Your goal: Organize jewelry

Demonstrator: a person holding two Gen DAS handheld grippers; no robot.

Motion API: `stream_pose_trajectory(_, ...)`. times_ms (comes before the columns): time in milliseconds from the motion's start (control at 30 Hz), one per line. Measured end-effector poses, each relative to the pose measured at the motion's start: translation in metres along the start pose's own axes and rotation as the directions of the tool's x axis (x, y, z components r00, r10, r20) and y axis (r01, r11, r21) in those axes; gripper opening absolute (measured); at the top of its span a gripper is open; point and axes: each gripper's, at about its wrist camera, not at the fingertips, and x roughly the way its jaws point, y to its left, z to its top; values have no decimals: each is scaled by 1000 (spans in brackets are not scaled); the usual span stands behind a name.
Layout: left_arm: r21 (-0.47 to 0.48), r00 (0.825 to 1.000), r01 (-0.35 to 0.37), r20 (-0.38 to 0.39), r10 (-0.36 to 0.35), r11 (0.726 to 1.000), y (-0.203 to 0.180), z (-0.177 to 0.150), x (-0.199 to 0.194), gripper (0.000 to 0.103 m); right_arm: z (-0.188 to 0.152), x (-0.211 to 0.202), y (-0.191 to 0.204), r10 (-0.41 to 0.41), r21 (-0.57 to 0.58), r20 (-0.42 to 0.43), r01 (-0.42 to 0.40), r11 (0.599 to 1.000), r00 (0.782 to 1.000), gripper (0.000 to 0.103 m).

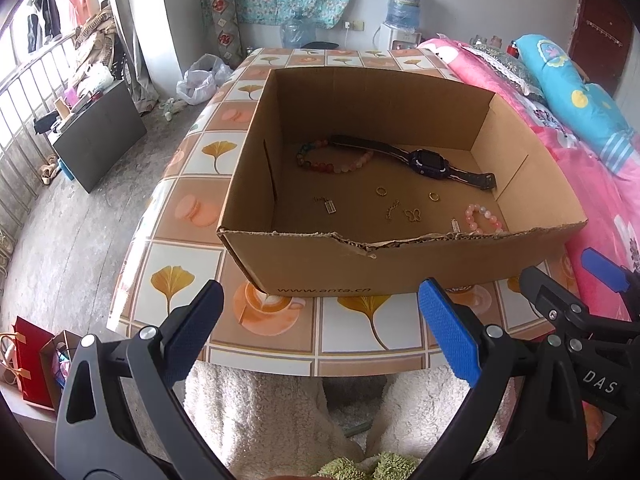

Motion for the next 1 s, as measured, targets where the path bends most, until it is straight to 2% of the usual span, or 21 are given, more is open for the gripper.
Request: stream_pose_trajectory(1000,-21,999,19,-33,-20,1000,0,5,11,94,4,7,2,-22,-3,-28,22,1000,999,96)
